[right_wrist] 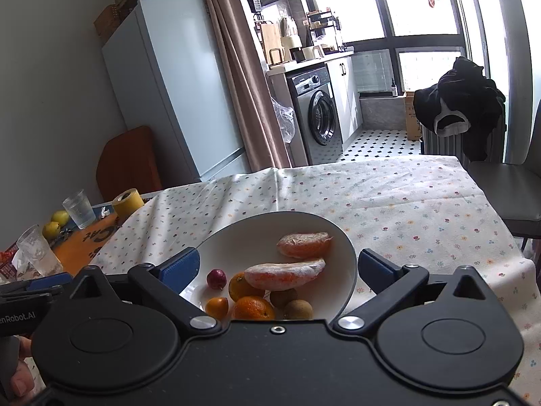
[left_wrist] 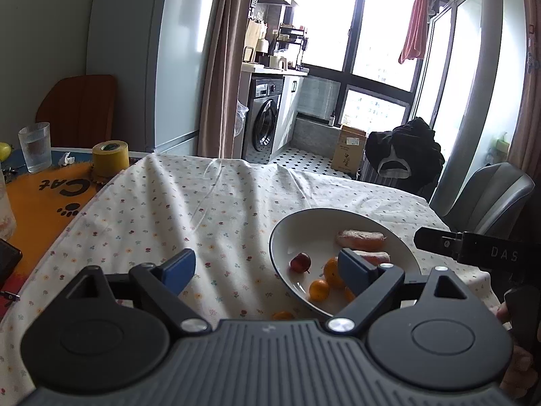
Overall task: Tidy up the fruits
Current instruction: 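Withdraw both open tools from the bowl toward the last loose fruit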
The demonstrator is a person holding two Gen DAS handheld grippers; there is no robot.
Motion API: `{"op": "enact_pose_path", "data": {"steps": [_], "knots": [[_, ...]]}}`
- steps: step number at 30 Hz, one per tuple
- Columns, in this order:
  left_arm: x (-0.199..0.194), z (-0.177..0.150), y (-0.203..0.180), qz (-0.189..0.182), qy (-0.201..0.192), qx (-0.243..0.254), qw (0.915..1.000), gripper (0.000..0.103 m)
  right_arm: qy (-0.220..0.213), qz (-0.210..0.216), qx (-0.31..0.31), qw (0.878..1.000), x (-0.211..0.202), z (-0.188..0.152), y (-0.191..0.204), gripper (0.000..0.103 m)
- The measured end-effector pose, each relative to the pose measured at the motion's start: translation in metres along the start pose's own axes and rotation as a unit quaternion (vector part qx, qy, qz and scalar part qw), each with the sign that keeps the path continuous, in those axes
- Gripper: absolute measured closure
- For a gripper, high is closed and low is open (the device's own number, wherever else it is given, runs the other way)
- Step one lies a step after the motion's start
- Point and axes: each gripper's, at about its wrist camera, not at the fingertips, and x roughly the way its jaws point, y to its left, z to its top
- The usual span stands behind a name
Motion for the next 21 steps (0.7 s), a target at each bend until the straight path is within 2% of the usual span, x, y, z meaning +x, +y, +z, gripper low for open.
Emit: {"op": "enact_pose_path", "data": {"steps": [21], "knots": [[-0.024,-0.016,0.003,0.003,0.016,0.011,0.9998,0.013,0.014,0.003,-0.005,1.0,-0.034,-0.024,0.0,0.0]]}}
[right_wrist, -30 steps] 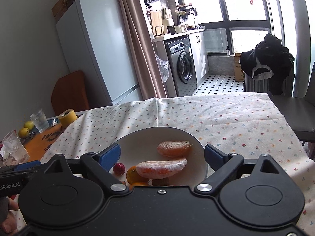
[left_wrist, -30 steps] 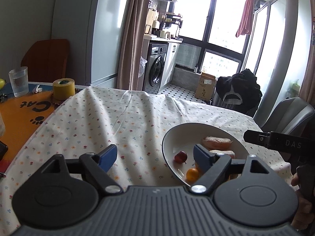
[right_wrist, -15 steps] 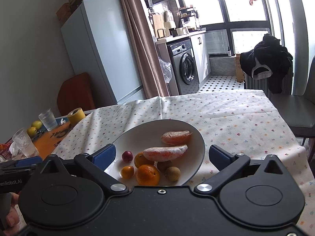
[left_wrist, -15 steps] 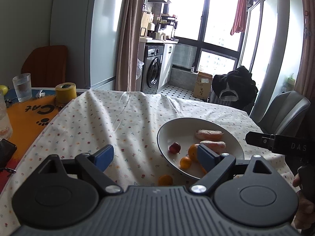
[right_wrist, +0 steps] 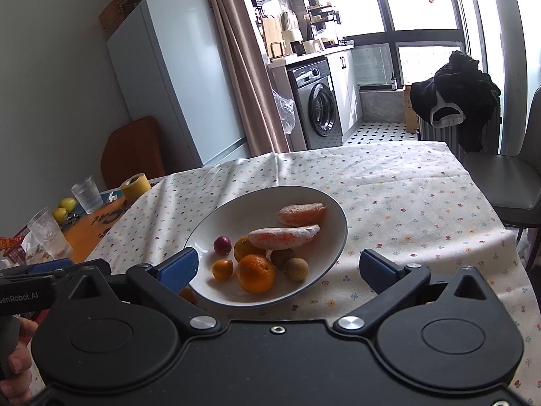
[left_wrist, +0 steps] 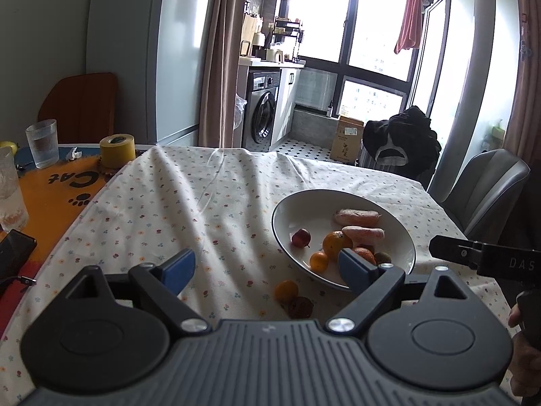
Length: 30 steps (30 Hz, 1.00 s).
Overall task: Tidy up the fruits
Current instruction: 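Withdraw both open tools from the bowl toward the last loose fruit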
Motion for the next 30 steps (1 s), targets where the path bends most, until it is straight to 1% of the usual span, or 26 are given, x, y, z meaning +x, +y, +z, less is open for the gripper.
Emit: {"op": "enact_pose_path", "data": {"steps": [4,11,13,15,18,21,23,27,30], "knots": [[0.0,-0.005,0.005,-0.006,0.012,-0.002,0.9999,0.013,0.007,0.009,-0.016,1.0,-0.001,-0.007,0.008,0.001],[0.001,-0.016,0.014,-0.004,0.023,-0.008,0.9997,0.013,0.026,0.018,-0.022,0.999,0.004,-0.018,0.018,0.002],[0.0,-0.019,0.016,-0.002,0.023,-0.009,0.9997,0.013,0.036,0.021,-0.026,0.999,0.007,-0.022,0.022,0.008],[0.0,-0.02,0.019,-0.002,0.022,-0.01,0.9997,0.013,0.047,0.025,-0.028,0.998,0.011,-0.025,0.026,0.009],[0.001,-0.023,0.024,-0.001,0.023,-0.01,0.9997,0.013,0.064,0.035,-0.036,0.997,0.017,-0.03,0.034,0.015],[0.004,-0.026,0.034,-0.004,0.036,-0.016,0.9992,0.014,0.081,0.045,-0.046,0.995,0.023,-0.032,0.043,0.02],[0.006,-0.028,0.042,-0.006,0.039,-0.024,0.9989,0.015,0.088,0.048,-0.052,0.994,0.025,-0.034,0.049,0.022],[0.006,-0.033,0.046,-0.009,0.039,-0.023,0.9989,0.015,0.1,0.054,-0.055,0.992,0.031,-0.037,0.057,0.031],[0.009,-0.037,0.05,-0.009,0.044,-0.025,0.9987,0.016,0.107,0.054,-0.055,0.991,0.036,-0.037,0.06,0.035]]}}
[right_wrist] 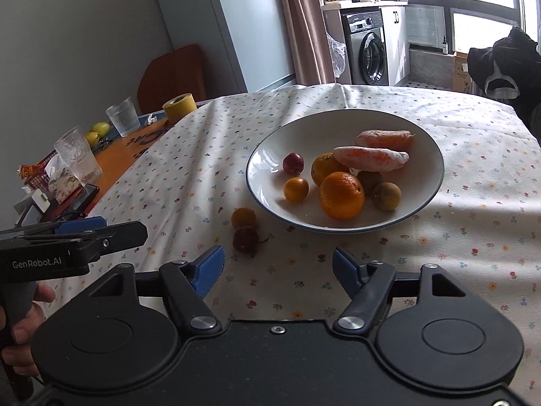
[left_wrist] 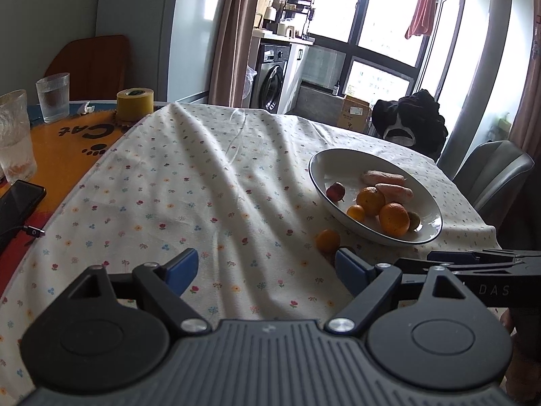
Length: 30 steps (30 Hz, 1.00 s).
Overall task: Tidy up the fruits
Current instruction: 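Withdraw both open tools from the bowl toward the last loose fruit, then grasp a dark red plum with right tool while left tool grasps small orange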
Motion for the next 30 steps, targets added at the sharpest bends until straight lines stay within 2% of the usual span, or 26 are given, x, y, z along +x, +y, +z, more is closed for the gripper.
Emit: {"op": "enact_pose_path", "data": {"steps": [5,8,11,13,30], "knots": [[0.004,-0.002,0.006,-0.003,0.002,-0.005,1.0,0.02,0.012,0.008,-0.002,1.0,0.008,0.001,0.004,0.041],[0.008,-0.002,0.009,-0.008,0.006,-0.013,0.9999,0.027,0.018,0.015,-0.005,1.0,0.014,0.001,0.008,0.042],[0.012,-0.002,0.011,-0.013,0.009,-0.016,0.9998,0.032,0.025,0.022,-0.012,0.999,0.02,0.002,0.012,0.048],[0.014,-0.003,0.013,-0.015,0.011,-0.018,0.9997,0.035,0.031,0.026,-0.012,0.999,0.023,0.002,0.014,0.056],[0.018,-0.001,0.028,-0.01,0.009,-0.026,0.9996,0.036,0.046,0.034,-0.008,0.998,0.053,0.01,0.022,0.065]]}}
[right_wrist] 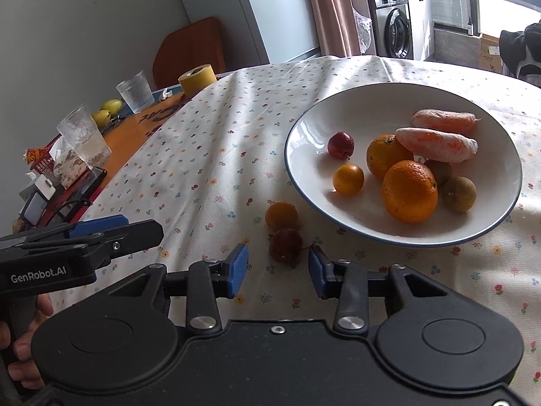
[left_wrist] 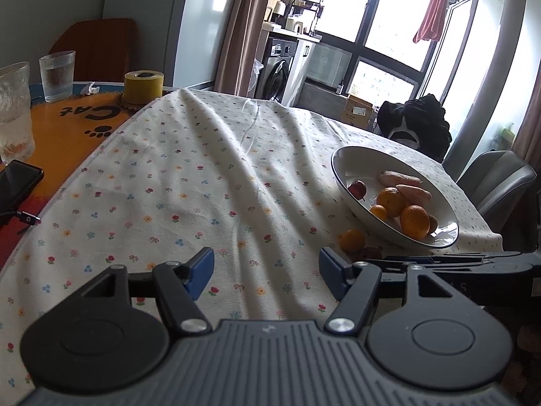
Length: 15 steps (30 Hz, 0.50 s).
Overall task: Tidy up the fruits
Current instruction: 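Grasp a dark red plum with right tool while left tool grasps small orange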
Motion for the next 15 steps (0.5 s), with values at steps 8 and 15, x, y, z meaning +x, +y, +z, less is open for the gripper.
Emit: {"op": "enact_pose_path", "data": {"steps": [8,15], "knots": [[0.002,0.003,-0.003,-0.001,-0.002,0.006,1.0,0.036,0.004,0.0,0.003,1.0,0.005,0.001,-0.001,0.084],[0.013,0.003,-0.021,-0.02,0.005,0.025,0.9995,0.044,-0.004,-0.008,0.016,1.0,-0.01,-0.008,-0.012,0.084]]}}
